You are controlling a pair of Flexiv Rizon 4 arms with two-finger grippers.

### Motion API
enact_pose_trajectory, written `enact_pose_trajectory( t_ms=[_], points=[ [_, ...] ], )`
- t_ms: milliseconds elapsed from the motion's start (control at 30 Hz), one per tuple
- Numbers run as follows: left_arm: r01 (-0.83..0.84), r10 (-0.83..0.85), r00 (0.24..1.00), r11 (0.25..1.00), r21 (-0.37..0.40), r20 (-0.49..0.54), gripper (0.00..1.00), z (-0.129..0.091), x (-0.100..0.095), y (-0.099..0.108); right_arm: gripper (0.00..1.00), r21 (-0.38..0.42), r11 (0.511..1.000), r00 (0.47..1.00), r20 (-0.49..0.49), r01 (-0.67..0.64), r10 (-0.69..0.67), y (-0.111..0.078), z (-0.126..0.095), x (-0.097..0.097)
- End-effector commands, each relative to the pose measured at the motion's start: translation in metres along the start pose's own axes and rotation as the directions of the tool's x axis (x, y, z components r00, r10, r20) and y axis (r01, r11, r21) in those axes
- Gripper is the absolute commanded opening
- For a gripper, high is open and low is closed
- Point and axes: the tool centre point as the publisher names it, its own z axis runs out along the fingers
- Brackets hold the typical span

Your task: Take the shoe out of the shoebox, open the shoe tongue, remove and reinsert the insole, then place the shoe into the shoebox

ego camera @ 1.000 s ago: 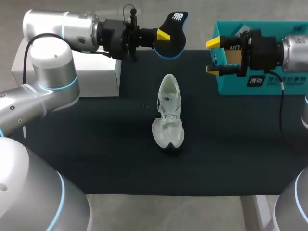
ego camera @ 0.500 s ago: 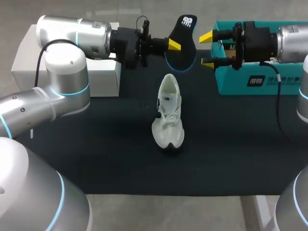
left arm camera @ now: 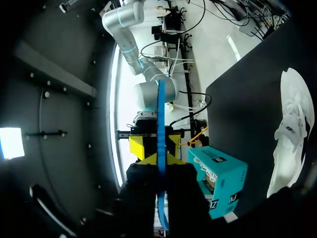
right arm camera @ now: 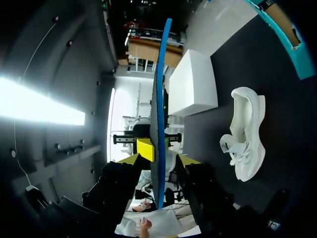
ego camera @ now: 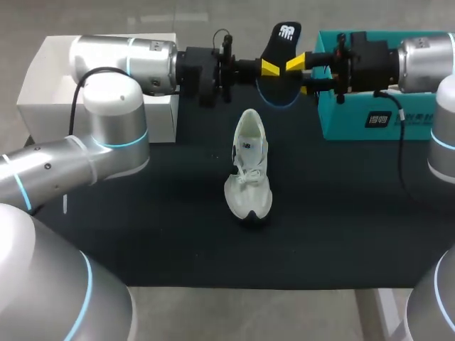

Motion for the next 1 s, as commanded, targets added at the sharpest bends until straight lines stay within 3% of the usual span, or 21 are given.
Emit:
enact_pose_trajectory(
  t_ms=[33,200,233,267,400,433,467,1000],
  points=[
    [-0.001,0.002,1.0,1.0,-0.007,0.014,0.0,0.004,0.001,0.001,0.38,0.002,1.0,1.0,0.001,-0.001,0.001,0.003,0.003,-0.001],
    [-0.002,0.002,1.0,1.0,-0.005,0.018,0.0,0.005,0.0,-0.001,0.22,-0.005,1.0,1.0,-0.003,-0.003,0.003,0.003,0.002,-0.002],
    [-0.002,0.002,1.0,1.0,-0.003,0.017,0.0,0.005,0.0,-0.002,0.17,-0.007,1.0,1.0,-0.003,-0.004,0.004,0.003,0.002,-0.002],
    [-0.002,0.002,1.0,1.0,-0.001,0.016,0.0,0.004,0.0,-0.003,0.0,-0.009,1.0,1.0,-0.003,-0.004,0.004,0.003,0.001,-0.002],
    [0.0,0.0,1.0,1.0,-0.003,0.014,0.0,0.004,0.001,-0.004,0.0,-0.009,1.0,1.0,-0.004,-0.003,0.003,0.003,0.001,-0.003],
    [0.004,-0.003,1.0,1.0,-0.006,0.011,0.31,0.003,0.002,-0.004,0.0,-0.009,1.0,1.0,-0.004,-0.002,0.002,0.003,0.001,-0.003],
    [0.008,-0.008,1.0,1.0,-0.007,0.008,1.0,0.003,0.002,-0.005,0.0,-0.009,1.0,1.0,-0.003,0.0,0.0,0.002,0.001,-0.003],
    [0.015,-0.016,1.0,1.0,-0.027,-0.018,1.0,-0.025,-0.002,0.008,0.0,-0.009,1.0,1.0,-0.006,0.019,-0.019,-0.005,-0.002,-0.004]
  ],
)
